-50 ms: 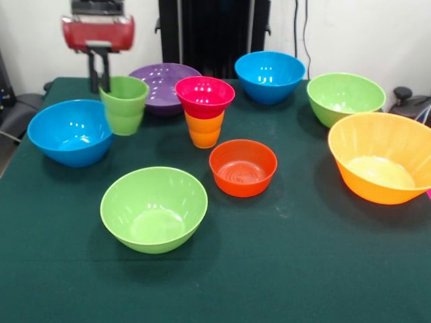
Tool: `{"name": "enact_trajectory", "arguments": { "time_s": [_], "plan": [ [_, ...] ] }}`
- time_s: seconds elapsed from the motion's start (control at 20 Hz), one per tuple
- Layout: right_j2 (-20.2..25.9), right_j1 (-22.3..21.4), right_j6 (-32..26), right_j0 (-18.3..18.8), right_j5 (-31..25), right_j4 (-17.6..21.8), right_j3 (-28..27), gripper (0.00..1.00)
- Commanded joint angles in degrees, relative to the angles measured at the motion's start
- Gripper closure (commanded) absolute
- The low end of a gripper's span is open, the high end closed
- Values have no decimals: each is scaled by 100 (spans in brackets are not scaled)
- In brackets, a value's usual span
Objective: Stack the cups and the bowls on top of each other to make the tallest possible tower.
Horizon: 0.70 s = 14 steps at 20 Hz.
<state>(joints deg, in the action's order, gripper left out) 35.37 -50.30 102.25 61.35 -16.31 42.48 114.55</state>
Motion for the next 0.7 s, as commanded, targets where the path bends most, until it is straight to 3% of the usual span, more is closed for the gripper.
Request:
{"name": "enact_trajectory", "arguments": {
  "time_s": [0.05, 0.25, 0.5, 0.7],
  "plan": [
    [697, -755, -531, 224, -562, -573, 355, 100],
    [944, -1180, -760, 500, -1266, -1329, 1131, 100],
    [1092, -1557, -657, 586, -1340, -1755, 1643, 100],
    [1494, -1945, -923, 796, -1340, -2114, 1987, 100]
  ]
}}
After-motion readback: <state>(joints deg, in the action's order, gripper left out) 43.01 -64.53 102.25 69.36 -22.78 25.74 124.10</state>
